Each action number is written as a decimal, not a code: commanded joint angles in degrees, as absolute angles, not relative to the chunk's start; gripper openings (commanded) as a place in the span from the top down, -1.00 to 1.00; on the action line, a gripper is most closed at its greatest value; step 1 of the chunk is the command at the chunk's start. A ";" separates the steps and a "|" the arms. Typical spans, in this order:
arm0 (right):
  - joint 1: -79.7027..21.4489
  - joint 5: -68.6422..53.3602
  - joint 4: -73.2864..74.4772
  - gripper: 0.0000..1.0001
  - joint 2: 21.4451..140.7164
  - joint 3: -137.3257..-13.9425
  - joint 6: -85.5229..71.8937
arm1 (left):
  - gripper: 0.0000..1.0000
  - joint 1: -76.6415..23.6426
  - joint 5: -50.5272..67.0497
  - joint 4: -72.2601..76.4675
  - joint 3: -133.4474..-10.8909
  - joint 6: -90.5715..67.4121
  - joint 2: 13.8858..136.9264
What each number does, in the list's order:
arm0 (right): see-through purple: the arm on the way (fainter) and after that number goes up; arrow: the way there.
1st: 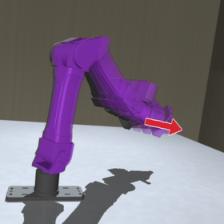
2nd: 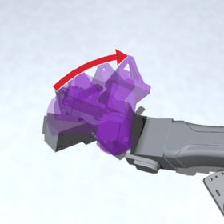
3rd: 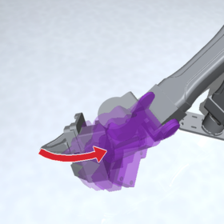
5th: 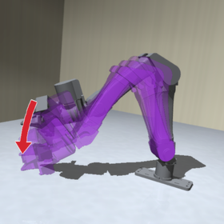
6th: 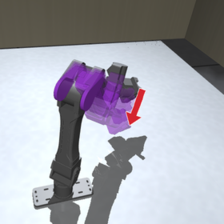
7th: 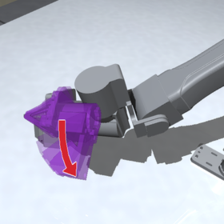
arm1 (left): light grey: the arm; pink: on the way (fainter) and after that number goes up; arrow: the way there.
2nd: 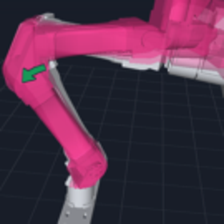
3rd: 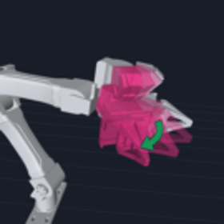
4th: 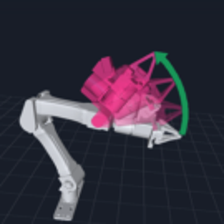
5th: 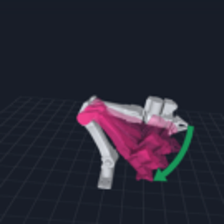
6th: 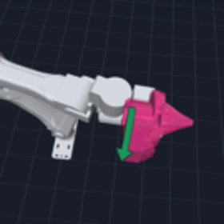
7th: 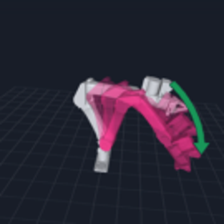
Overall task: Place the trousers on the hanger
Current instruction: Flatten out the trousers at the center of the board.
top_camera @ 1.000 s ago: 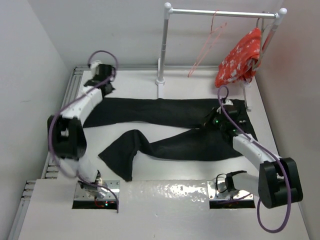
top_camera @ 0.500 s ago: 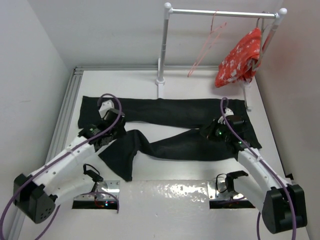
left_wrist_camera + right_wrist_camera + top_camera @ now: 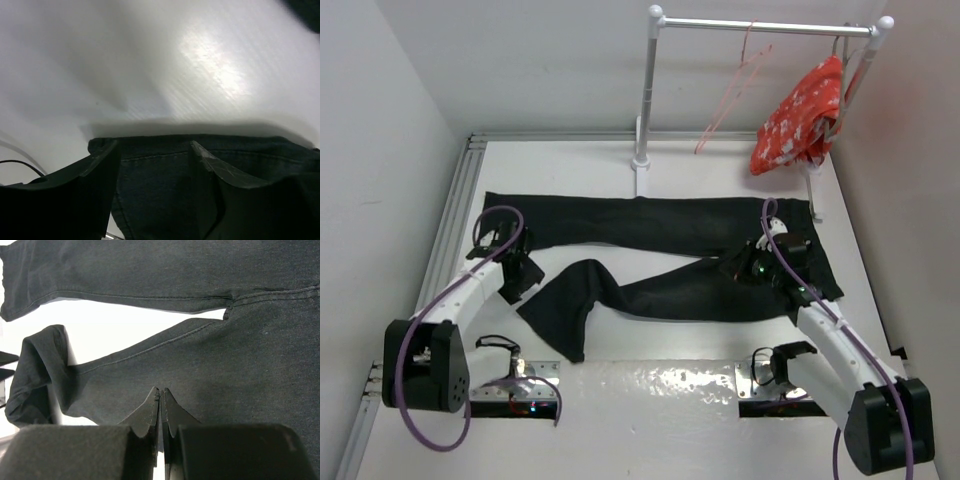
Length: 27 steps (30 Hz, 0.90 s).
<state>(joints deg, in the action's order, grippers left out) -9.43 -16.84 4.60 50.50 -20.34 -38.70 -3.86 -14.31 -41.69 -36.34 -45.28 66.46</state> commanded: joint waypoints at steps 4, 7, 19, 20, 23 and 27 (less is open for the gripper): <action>-9.58 -18.10 3.17 0.95 48.96 -20.30 -37.62 | -0.11 -0.18 -8.61 -42.10 -35.33 -45.26 72.95; -9.58 -19.86 2.55 0.95 50.44 -20.30 -37.88 | -0.12 -0.18 -9.58 -41.31 -34.02 -46.14 71.19; -9.58 -19.34 2.55 0.95 50.18 -20.30 -37.79 | -0.09 -0.26 -4.40 -38.42 -32.26 -43.69 74.44; -9.58 -19.34 2.46 0.95 50.27 -20.30 -37.79 | -0.09 -0.35 -4.31 -38.06 -31.99 -43.59 75.05; -9.58 -19.34 2.46 0.95 50.10 -20.22 -37.88 | 0.44 -1.05 -3.87 -37.71 -32.69 -42.37 77.60; -9.58 -18.99 2.72 0.95 49.05 -20.30 -37.79 | 1.00 -1.14 -2.55 -34.03 -32.70 -39.82 78.04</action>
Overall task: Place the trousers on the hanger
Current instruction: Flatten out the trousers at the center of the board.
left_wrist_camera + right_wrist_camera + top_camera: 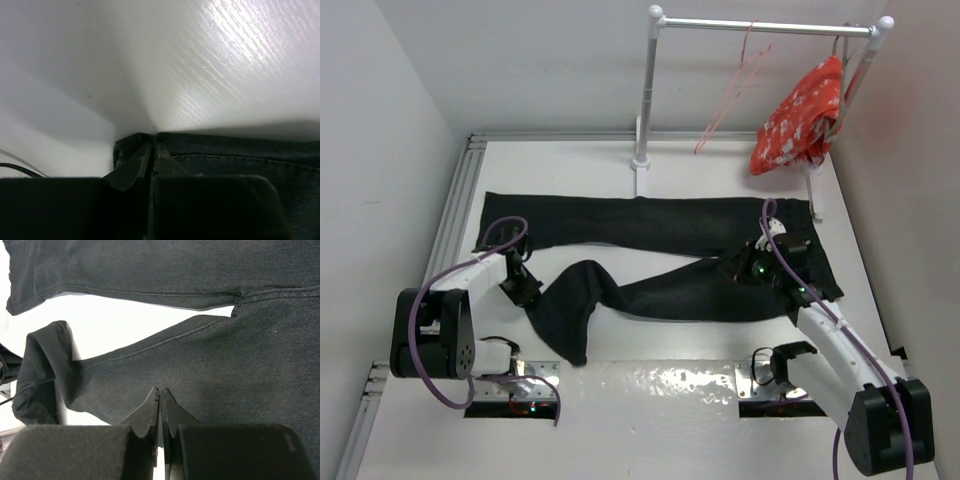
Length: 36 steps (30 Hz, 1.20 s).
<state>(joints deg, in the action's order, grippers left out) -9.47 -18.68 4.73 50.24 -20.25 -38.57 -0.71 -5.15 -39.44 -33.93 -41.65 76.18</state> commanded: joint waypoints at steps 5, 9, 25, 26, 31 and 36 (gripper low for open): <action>-9.58 -18.89 2.55 0.95 48.34 -20.13 -37.97 | 1.00 -0.88 -5.35 -31.82 -35.66 -39.20 80.94; -9.58 -19.34 2.29 0.95 48.52 -20.04 -38.14 | 1.00 0.00 -10.53 -31.46 -44.36 -39.64 83.58; -9.58 -19.07 1.41 0.74 48.60 -19.34 -38.85 | 0.99 3.25 -36.65 -39.90 -67.24 -37.53 89.47; -9.58 -18.99 1.41 0.65 48.43 -19.34 -38.85 | 0.97 3.16 -36.65 -39.64 -67.15 -37.36 89.30; -9.58 -17.41 2.02 0.22 47.64 -18.99 -38.85 | 0.63 3.51 -38.40 -40.07 -68.11 -37.09 91.14; -9.58 -16.52 2.73 -0.01 46.67 -19.16 -38.85 | -0.08 3.60 -39.29 -43.51 -67.77 -38.23 88.08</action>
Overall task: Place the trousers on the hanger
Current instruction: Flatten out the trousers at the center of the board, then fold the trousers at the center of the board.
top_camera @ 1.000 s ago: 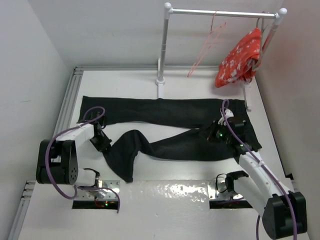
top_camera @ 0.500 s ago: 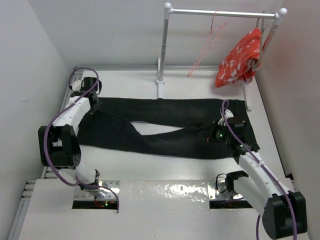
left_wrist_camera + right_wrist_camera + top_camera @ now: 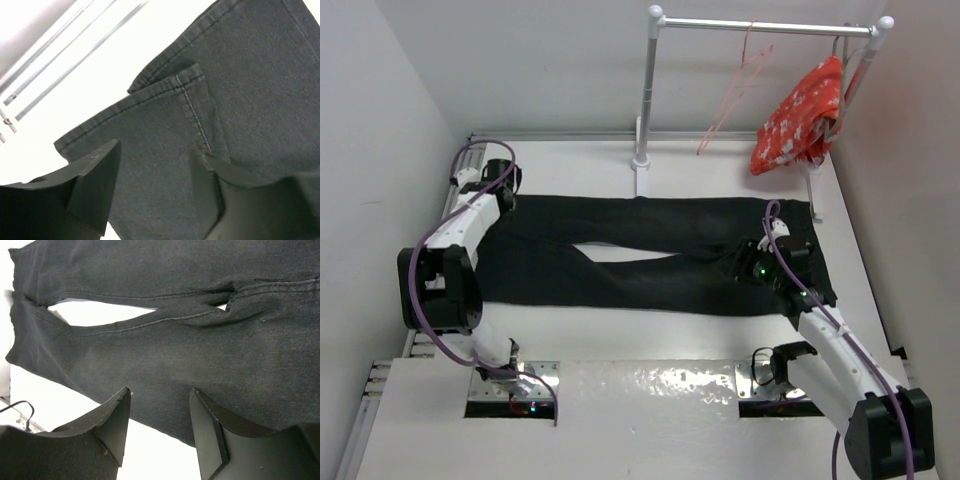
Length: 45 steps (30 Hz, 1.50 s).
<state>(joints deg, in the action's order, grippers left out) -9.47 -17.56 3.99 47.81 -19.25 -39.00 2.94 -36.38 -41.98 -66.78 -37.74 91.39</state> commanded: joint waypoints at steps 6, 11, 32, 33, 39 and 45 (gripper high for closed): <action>-9.67 -17.67 2.63 0.88 46.67 -19.25 -39.02 | -0.06 4.13 -33.95 -39.99 -58.30 -36.13 69.72; -9.67 -17.75 2.99 0.99 46.41 -19.51 -38.85 | 1.00 15.79 -12.34 -41.05 -46.45 -35.16 66.62; -9.76 -21.44 2.37 0.93 47.28 -19.69 -38.50 | -0.02 29.79 -0.26 -36.84 -37.62 -38.93 75.67; -9.76 -21.53 2.29 0.93 47.37 -19.69 -38.50 | -0.02 29.79 -0.35 -36.30 -37.36 -39.28 75.76; -9.76 -21.10 2.37 0.83 47.72 -19.69 -38.50 | 0.17 29.79 -0.26 -31.82 -33.23 -40.95 77.60; -9.76 -18.72 3.34 0.60 46.76 -19.69 -38.15 | 1.00 29.79 -0.27 -28.74 -32.69 -40.87 78.66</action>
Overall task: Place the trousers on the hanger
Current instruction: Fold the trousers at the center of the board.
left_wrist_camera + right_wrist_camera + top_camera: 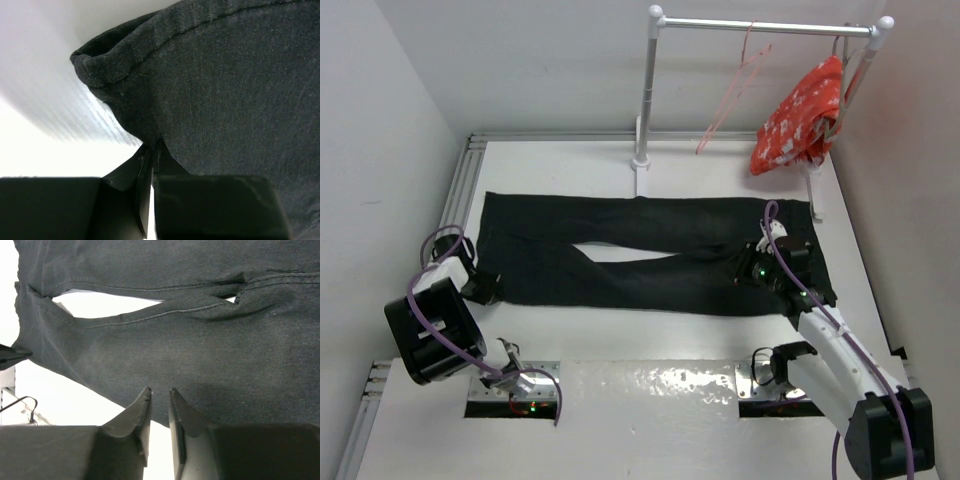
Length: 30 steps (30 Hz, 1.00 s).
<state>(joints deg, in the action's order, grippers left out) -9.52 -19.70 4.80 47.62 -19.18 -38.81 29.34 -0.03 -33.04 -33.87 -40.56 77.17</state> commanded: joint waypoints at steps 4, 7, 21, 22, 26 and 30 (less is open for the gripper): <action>-9.76 -12.33 6.05 0.34 46.23 -20.13 -37.71 | 1.00 29.71 1.41 -29.61 -34.98 -38.42 72.98; -9.67 -6.79 8.17 0.13 46.23 -20.13 -38.40 | 1.00 29.62 4.21 -29.71 -36.56 -36.83 65.52; 1.97 37.71 25.65 1.00 44.38 -24.52 -49.12 | 1.00 28.21 13.97 -24.96 -32.87 -36.83 48.52; 4.11 35.27 26.45 1.00 44.91 -24.61 -49.48 | 1.00 28.21 14.67 -24.87 -32.78 -36.74 48.17; 11.50 34.36 29.52 0.22 43.16 -24.00 -51.15 | 1.00 28.13 17.40 -24.17 -31.30 -36.47 45.71; 16.69 32.27 29.00 -0.30 41.73 -23.47 -52.20 | 1.00 28.21 16.70 -23.21 -29.18 -37.88 40.62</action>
<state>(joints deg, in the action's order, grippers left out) 14.41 32.34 28.12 41.85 -22.63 -50.11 28.45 15.11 -26.94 -30.00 -36.75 44.05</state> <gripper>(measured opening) 0.639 0.009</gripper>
